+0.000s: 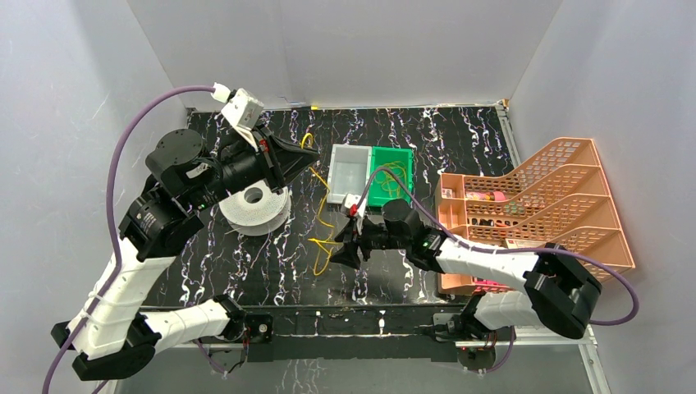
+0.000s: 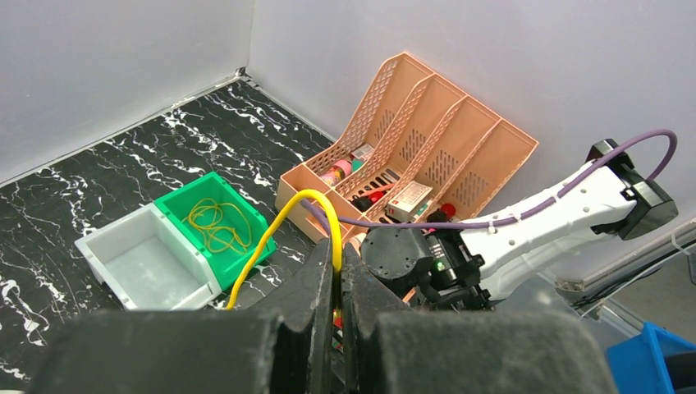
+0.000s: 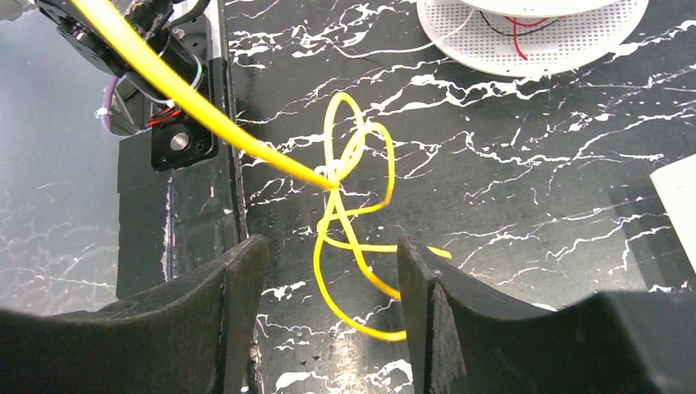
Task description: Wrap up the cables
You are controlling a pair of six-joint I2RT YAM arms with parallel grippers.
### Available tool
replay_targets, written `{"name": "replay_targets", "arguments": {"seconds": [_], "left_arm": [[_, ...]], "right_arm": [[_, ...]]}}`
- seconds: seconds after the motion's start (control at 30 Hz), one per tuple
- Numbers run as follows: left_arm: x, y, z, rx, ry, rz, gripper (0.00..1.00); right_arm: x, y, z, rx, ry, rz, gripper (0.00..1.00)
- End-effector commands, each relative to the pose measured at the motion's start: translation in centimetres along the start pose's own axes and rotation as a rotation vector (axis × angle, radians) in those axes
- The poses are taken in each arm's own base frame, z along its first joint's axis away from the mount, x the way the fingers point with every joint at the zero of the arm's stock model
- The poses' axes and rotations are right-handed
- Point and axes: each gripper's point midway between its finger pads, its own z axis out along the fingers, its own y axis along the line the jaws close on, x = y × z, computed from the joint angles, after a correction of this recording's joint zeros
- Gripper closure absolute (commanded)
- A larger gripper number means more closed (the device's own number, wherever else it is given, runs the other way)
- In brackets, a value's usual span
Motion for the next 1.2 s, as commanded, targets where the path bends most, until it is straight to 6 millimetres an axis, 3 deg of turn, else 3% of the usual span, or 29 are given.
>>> {"name": "replay_targets", "arguments": {"seconds": [0.0,0.13,0.27,0.37,0.6,0.87,1.17], "left_arm": [[-1.7,-1.2,-0.7,0.042,-0.038,0.005,1.00],[-1.5,-1.2,-0.6,0.047,-0.031,0.001,1.00],[-1.6,-1.2,-0.5,0.047,-0.033,0.001,1.00],[-1.5,-1.1,-0.6,0.042,-0.033,0.004,1.00],[-1.0,0.6,-0.7,-0.048,-0.032,0.009,1.00],[2.4,7.8,0.7,-0.360,0.060,0.115,1.00],[7.3,13.8,2.8,-0.585,0.213,0.177,1.00]], "right_arm": [[-4.0,0.7,0.7,-0.051,-0.121,-0.099,0.36],[-3.4,0.3,1.2,-0.048,-0.103,-0.091,0.56],[-3.1,0.7,1.4,-0.076,-0.081,-0.090,0.87],[-3.2,0.8,1.1,-0.073,-0.086,-0.093,0.99],[-4.6,1.7,-0.5,-0.074,-0.120,-0.108,1.00],[-8.5,5.4,-4.7,-0.138,-0.257,-0.198,1.00],[-11.8,9.9,-10.1,-0.245,-0.334,-0.354,1.00]]}}
